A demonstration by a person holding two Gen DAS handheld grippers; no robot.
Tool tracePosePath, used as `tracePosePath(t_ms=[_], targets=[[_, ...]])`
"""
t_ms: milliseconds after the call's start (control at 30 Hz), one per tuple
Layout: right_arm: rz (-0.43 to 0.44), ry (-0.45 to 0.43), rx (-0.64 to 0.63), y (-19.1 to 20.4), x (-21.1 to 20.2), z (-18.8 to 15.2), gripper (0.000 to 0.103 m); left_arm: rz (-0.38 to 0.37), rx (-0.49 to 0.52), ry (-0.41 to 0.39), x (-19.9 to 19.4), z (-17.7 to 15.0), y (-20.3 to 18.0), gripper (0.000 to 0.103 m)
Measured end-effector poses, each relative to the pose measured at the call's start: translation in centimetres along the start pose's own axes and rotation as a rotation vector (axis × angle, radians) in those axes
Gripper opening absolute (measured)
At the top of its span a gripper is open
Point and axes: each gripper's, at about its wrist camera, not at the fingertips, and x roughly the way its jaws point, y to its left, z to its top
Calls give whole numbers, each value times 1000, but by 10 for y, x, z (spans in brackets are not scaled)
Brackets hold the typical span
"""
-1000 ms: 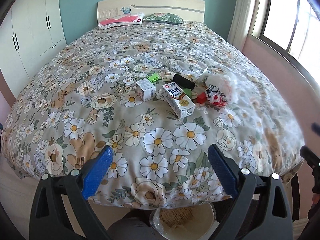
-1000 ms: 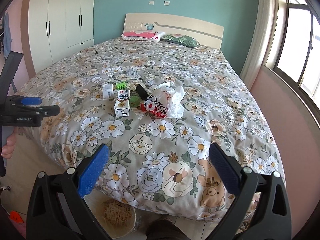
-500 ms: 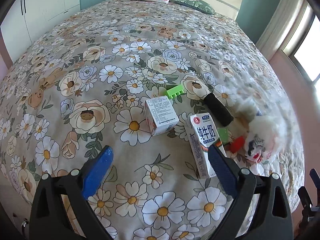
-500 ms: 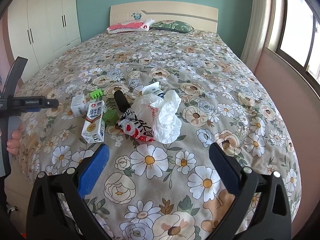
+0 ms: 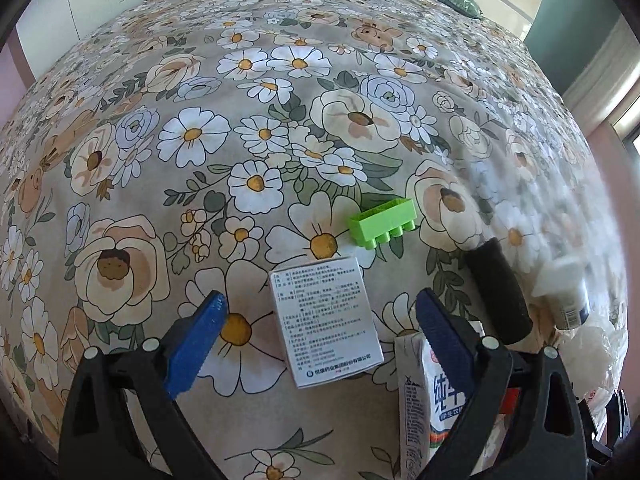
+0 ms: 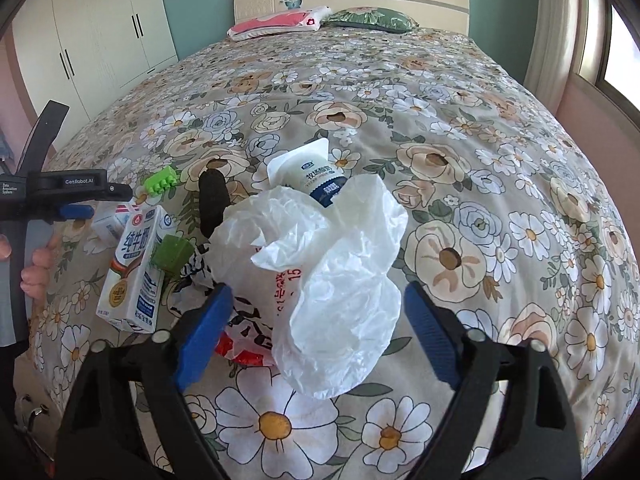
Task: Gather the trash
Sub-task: 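Reach the left tool to the white medicine box while the right tool reaches the white plastic bag, then close the left tool on the medicine box while the right tool grips the plastic bag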
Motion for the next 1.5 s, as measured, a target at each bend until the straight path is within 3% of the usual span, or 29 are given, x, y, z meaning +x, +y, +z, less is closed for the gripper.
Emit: tracePosePath(t_ms=[33,100,133,167,200,267,400,733,1100,1500], targets=[[14,16,4,-1,7,1,63,-2,-5,9,5,-1,0,91],[33,17,3,-3,16,1,59,-5,-10,39,16,-4,1,73],[43,22,0,-3,19,1,54,-8,-12,60,23,-5,1,67],[59,30,3,-4,23,1,43,8,-14,65,28,-6,2,58],[67,32,15,-5,25,1,40,21,-13,52,29,-7,2,51],[87,29,33,-9,26,-1,31,25,-8,28,28,-8,3,45],[92,9,54,-14,13,-4,22,14,11,28,22,-8,4,45],[51,-82,44,-12,-66,-1,21,-3,64,-39,-41,-18,0,45],[38,-208,35,4,-194,-9,21,-56,112,-172,-167,-49,-1,45],[39,-356,-49,48,-343,-54,21,-116,187,-332,-311,-116,10,45]])
